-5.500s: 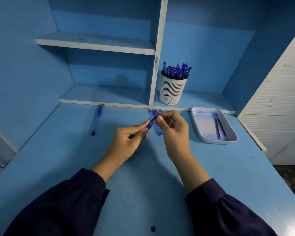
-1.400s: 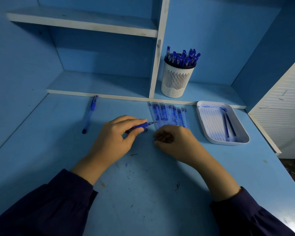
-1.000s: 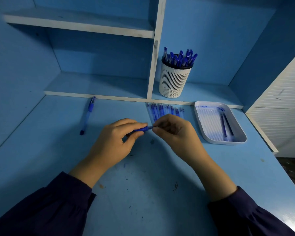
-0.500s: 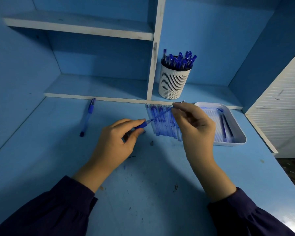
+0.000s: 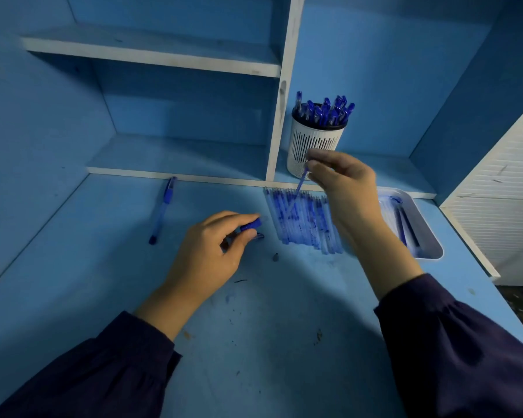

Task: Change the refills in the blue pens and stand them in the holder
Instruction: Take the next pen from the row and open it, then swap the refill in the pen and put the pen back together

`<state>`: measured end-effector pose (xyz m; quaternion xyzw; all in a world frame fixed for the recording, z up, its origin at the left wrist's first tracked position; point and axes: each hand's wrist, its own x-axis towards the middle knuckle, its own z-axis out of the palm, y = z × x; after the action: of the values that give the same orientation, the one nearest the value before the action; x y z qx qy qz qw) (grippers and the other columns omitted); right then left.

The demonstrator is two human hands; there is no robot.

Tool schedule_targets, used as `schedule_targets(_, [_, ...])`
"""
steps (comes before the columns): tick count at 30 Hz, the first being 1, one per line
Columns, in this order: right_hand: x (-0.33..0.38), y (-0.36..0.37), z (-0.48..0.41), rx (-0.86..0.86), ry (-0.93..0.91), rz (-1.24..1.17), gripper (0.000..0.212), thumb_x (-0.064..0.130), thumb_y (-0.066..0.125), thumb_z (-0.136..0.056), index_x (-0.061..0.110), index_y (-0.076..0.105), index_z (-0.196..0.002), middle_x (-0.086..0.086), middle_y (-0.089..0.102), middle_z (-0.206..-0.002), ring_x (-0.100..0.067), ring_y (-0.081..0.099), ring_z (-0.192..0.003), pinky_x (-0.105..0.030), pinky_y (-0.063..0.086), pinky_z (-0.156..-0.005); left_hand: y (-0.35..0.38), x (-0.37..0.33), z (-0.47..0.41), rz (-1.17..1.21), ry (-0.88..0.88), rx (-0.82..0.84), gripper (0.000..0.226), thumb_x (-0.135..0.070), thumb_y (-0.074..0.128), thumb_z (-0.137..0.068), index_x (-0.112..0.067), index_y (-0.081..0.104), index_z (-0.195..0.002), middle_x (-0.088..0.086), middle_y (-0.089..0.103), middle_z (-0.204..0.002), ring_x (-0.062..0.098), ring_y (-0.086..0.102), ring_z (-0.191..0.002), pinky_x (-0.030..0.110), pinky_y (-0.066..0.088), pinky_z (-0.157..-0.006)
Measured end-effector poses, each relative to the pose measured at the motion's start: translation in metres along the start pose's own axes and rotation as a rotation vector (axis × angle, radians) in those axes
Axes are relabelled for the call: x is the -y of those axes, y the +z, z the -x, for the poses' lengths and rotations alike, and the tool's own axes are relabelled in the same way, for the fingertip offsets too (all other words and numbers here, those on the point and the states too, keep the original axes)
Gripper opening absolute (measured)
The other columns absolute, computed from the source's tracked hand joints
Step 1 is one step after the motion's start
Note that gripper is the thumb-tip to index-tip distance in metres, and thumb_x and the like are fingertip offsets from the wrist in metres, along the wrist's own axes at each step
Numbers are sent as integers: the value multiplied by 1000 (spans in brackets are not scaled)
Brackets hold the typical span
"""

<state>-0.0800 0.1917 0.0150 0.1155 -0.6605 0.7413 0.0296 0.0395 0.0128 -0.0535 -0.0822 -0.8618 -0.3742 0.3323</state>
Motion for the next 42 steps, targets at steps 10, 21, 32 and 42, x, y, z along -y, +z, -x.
schedule_targets(10, [-26,33,-33,449,-48,694,17,2,66,-86,7,74,-101,0,70,-87,-8,64,-69,-5,44,-57,-3,9,-3,-11,-26,-26,25,-11,71,-89,-11,73,-114,-8,68,-95,3,59,-77,13,48,-69])
schedule_targets(21, [-46,49,-31,459,-173,998,14,5,71,-83,3,75,-96,-10,71,-99,-19,64,-92,-12,41,-75,-2,8,-4,0,-54,-10,23,-12,70,-90,-12,73,-112,-6,69,-92,12,59,-74,22,50,-66])
schedule_targets(32, [-15,-30,-1,196,-200,989,17,11,63,-90,10,73,-104,-6,73,-95,-19,64,-84,-13,40,-74,4,-2,1,30,64,11,24,-22,64,-94,-14,72,-115,-9,69,-101,5,63,-86,25,55,-71])
schedule_targets(42, [-22,-113,13,-130,44,1244,31,7,53,-89,12,67,-116,-10,67,-117,-32,61,-104,-33,47,-84,49,-27,-16,62,200,84,23,-17,67,-92,-12,74,-113,-5,67,-97,1,57,-78,11,45,-75])
